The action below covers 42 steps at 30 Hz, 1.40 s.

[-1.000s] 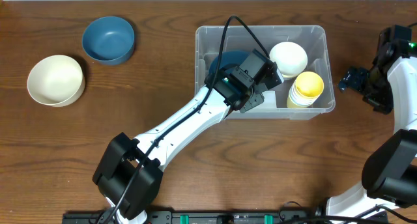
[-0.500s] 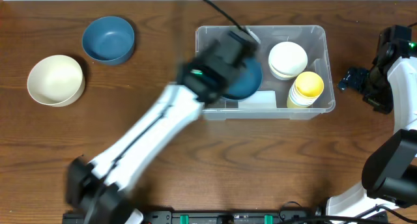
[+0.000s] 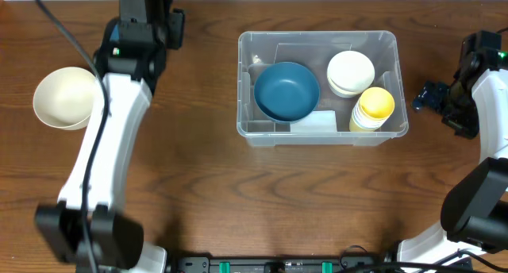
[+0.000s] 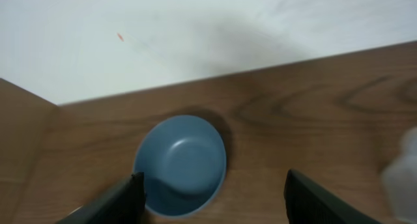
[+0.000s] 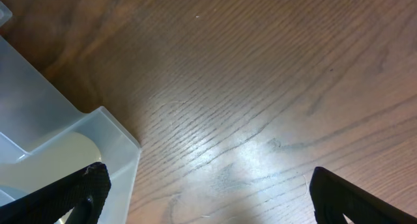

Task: Pack container
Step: 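Move the left gripper to the back blue bowl and grasp it, then carry the back blue bowl into the bin onto the first blue bowl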

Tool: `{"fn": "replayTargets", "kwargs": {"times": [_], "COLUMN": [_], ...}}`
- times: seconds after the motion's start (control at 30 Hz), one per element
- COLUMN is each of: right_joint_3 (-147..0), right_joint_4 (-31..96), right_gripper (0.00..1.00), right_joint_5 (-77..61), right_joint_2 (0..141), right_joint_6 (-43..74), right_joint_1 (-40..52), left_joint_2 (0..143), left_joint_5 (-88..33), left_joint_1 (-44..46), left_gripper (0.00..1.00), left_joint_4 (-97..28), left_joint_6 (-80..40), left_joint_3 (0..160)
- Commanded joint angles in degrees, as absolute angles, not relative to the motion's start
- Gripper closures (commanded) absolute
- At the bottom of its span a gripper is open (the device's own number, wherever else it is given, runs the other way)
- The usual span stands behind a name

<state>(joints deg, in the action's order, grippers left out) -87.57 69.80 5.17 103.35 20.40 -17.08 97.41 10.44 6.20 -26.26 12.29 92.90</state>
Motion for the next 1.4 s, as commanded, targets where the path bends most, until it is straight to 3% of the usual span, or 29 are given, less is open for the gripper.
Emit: {"fn": "replayTargets", "kwargs": {"times": [0.0,1.03,1.1,1.13,1.2,1.3,1.37], "right_joint_3": [-87.53,-87.53,-87.53,-87.53,-87.53,-87.53,-87.53], "right_joint_4": [69.82,69.82,69.82,69.82,69.84,69.82,69.82], "right_gripper": [0.01,0.01,0.01,0.01,0.01,0.01,0.01], "right_joint_5": [5.58,5.58,5.58,5.58,5.58,5.58,5.58], "right_joint_2": [103.20,103.20,103.20,103.20,103.20,103.20,103.20], "right_joint_6": [21.19,21.19,21.19,21.19,21.19,21.19,21.19], "right_joint_1": [-17.19,-17.19,-17.19,-17.19,-17.19,-17.21,-17.19], "left_joint_2": [100.86,125.62,125.86,125.86,125.84,125.82,125.67], "left_joint_5": [7.49,6.44,6.44,6.44,6.44,6.44,6.44], "left_joint_1": [4.01,-0.60,-0.58,-0.58,-0.58,-0.45,-0.19], "left_gripper": [0.31,0.36,0.48,0.62,0.76,0.94,0.94], "left_joint_4": [-23.22,-20.49,-20.49,-20.49,-20.45,-20.95,-21.89], "left_joint_6": [13.26,12.29,12.29,12.23,11.64,11.44,10.44], "left_joint_3": [92.60,92.05,92.05,92.05,92.07,92.07,92.07]}}
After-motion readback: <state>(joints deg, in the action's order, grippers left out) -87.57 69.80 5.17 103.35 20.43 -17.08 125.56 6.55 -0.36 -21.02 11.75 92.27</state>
